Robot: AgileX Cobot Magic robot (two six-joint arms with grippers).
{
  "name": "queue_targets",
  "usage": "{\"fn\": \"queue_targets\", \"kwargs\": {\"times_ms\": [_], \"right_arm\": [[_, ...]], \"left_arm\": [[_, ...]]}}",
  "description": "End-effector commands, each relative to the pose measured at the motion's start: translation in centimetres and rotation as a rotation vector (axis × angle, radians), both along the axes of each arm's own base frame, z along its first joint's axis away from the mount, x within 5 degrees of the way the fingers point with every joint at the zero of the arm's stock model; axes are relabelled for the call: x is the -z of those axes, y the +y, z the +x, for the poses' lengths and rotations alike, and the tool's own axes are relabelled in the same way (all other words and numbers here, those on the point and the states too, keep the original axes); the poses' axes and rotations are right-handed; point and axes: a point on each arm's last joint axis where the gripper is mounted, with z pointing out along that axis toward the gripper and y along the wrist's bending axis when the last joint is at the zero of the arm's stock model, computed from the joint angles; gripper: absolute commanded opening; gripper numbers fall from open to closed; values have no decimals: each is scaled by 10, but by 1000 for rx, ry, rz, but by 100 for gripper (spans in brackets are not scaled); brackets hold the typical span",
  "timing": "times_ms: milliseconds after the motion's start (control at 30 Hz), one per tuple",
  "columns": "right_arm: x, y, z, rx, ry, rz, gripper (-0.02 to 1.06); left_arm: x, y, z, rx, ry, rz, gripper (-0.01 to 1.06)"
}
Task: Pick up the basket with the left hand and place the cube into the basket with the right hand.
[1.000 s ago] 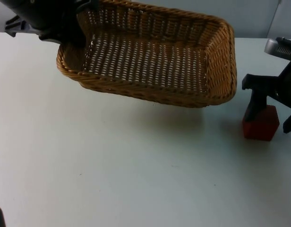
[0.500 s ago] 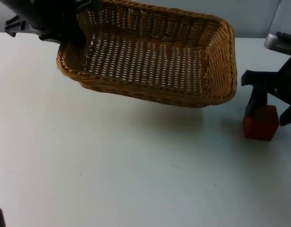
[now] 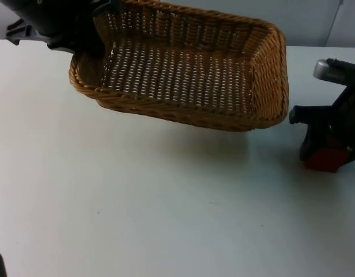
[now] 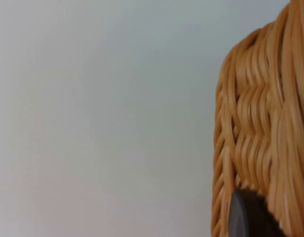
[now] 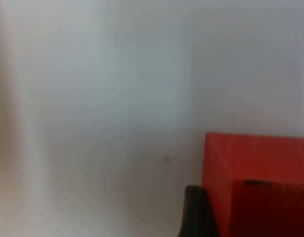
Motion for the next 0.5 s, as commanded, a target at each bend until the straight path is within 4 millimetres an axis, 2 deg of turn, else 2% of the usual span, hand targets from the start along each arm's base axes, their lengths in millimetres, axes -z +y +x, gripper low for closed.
{"fn": "queue_targets", "kwargs": {"times_ms": [0,33,267,367,400,467], "right_arm": [[1,-1,0,-36,-6,-13,10],[1,-1,0,-57,-8,-18,0],[-6,-2,7,-102,-1,-34,0],[-29,-8,22,-91,-6,-24,0],[-29,-8,22,-91,-6,-24,0],[-55,-11,34,-82,-45,-15,0]], "left_arm": [[-12,0,2,-27,-29,-33,0],[-12,0,2,-27,-29,-33,0],[-12,0,2,-27,-29,-33,0],[-12,0,2,-27,-29,-33,0],[-12,0,2,-27,-29,-33,0],[-12,0,2,-27,-29,-33,0]]}}
